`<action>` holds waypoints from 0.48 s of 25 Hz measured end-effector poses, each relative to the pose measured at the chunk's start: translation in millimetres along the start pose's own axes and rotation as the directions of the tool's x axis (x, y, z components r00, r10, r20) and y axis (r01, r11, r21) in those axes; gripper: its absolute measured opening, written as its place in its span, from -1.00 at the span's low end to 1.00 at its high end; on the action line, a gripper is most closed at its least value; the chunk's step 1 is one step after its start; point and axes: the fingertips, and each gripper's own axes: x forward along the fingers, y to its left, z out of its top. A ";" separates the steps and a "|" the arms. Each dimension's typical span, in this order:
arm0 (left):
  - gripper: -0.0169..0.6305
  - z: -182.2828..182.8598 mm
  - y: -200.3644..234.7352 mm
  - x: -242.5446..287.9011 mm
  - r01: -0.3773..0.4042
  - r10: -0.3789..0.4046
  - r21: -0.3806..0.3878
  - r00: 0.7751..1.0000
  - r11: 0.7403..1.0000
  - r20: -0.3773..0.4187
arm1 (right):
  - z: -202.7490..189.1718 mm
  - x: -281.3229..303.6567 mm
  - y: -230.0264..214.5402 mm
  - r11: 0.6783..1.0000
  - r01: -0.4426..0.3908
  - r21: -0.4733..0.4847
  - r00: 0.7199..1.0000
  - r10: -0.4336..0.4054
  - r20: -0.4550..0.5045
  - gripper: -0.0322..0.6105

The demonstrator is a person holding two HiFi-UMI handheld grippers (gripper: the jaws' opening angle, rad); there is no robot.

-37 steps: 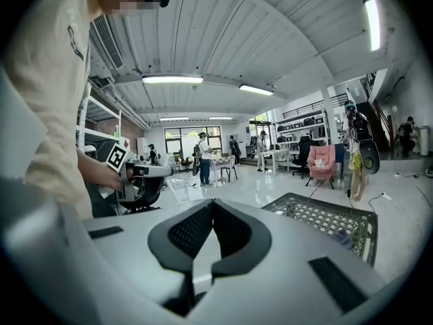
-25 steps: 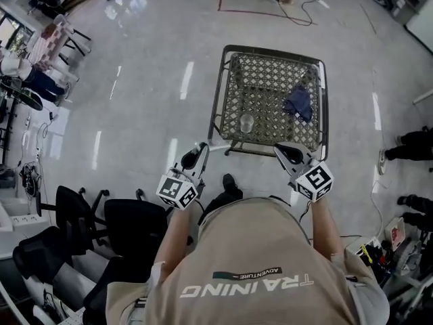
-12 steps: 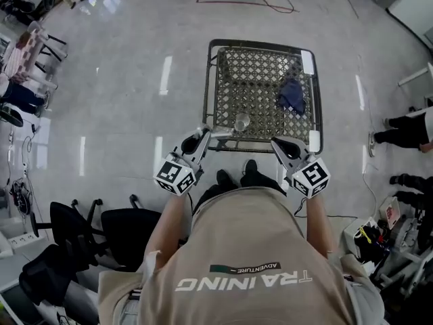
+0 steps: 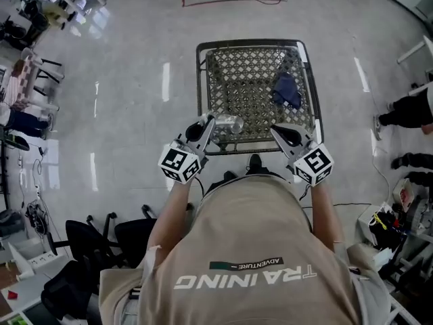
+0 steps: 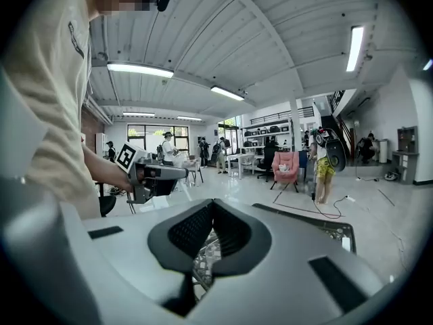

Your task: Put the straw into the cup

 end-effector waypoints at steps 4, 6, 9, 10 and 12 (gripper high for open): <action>-0.84 -6.8 0.7 19.7 0.003 -0.003 0.000 0.999 1.000 -0.039 | 8.4 0.4 -12.0 1.000 -0.002 -0.011 1.000 0.002 0.014 -0.85; -0.84 -14.8 -0.2 30.2 0.007 -0.007 -0.005 0.998 1.000 -0.062 | 8.6 -0.9 -17.3 1.000 -0.009 -0.018 1.000 0.009 0.010 -0.85; -0.84 -31.4 -1.3 42.6 0.012 -0.012 -0.003 0.994 1.000 -0.106 | 2.6 -4.9 -25.7 1.000 -0.005 -0.012 1.000 0.005 0.005 -0.85; -0.84 -36.5 -0.9 45.4 0.011 -0.011 -0.002 0.993 1.000 -0.119 | -0.2 -6.4 -28.7 1.000 0.000 -0.006 1.000 0.000 0.003 -0.85; -0.84 -46.1 0.1 49.3 0.009 -0.010 -0.006 0.990 1.000 -0.142 | -5.5 -9.1 -33.7 1.000 0.006 0.007 1.000 -0.006 -0.002 -0.85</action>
